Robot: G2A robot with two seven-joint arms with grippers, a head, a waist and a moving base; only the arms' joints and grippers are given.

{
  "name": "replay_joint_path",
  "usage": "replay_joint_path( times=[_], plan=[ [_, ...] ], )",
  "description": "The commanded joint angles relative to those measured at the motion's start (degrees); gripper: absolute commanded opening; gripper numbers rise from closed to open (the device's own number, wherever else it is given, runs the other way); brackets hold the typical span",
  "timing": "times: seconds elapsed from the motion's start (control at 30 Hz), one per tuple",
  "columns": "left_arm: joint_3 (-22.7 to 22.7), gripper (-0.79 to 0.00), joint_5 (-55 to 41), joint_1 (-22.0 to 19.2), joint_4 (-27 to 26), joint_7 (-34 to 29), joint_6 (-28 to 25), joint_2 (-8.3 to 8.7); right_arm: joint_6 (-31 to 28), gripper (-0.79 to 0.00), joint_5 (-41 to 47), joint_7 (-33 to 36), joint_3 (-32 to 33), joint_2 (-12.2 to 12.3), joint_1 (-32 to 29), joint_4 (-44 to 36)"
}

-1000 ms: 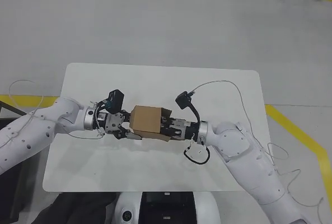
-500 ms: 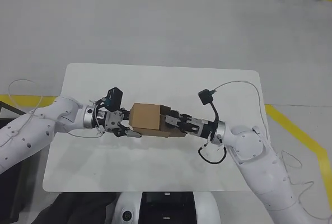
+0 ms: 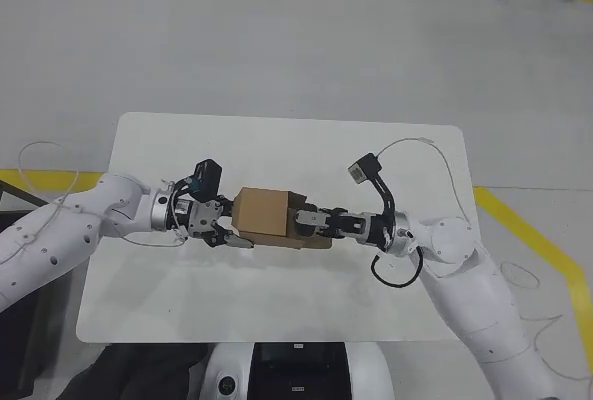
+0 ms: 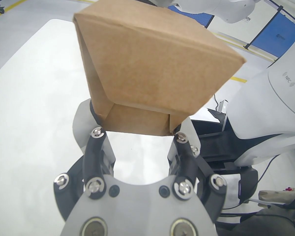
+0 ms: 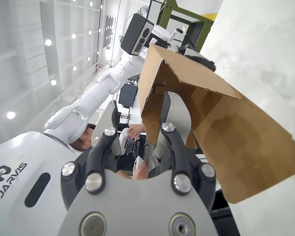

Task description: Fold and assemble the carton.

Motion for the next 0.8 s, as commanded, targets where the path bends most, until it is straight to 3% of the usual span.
replay_joint_path(
  times=[0.0,0.13,0.3,0.5,0.63,0.73,0.77],
  plan=[
    [0.00,-0.591,0.21,0.02,0.00,0.08,0.00,-0.01,2.06,-0.443,-0.69,-0.53,-0.85,-0.12,0.96,0.34],
    [0.00,-0.591,0.68,-0.06,0.00,0.27,0.00,0.02,4.10,-0.551,1.68,1.40,-2.31,-0.37,2.55,0.87],
    [0.00,-0.588,1.15,-0.06,0.13,-0.56,0.00,-0.18,6.54,-0.471,1.14,2.09,-4.01,-0.56,4.23,1.00],
    [0.00,-0.588,1.16,-0.20,0.22,-1.43,0.00,-0.70,8.72,-0.483,0.69,1.65,-6.59,-1.02,6.07,1.83],
    [0.00,-0.585,1.42,-0.42,0.33,-1.49,0.00,-0.89,9.18,-0.566,1.74,1.05,-7.91,-1.41,7.06,2.90],
    [0.00,-0.582,1.57,-0.43,0.39,-1.53,0.00,-0.98,9.27,-0.785,2.27,0.83,-8.68,-1.64,7.59,3.48],
    [0.00,-0.579,1.58,-0.42,0.42,-1.52,0.00,-1.00,9.25,-0.785,2.50,0.75,-8.79,-1.69,7.70,3.69]
  ],
)
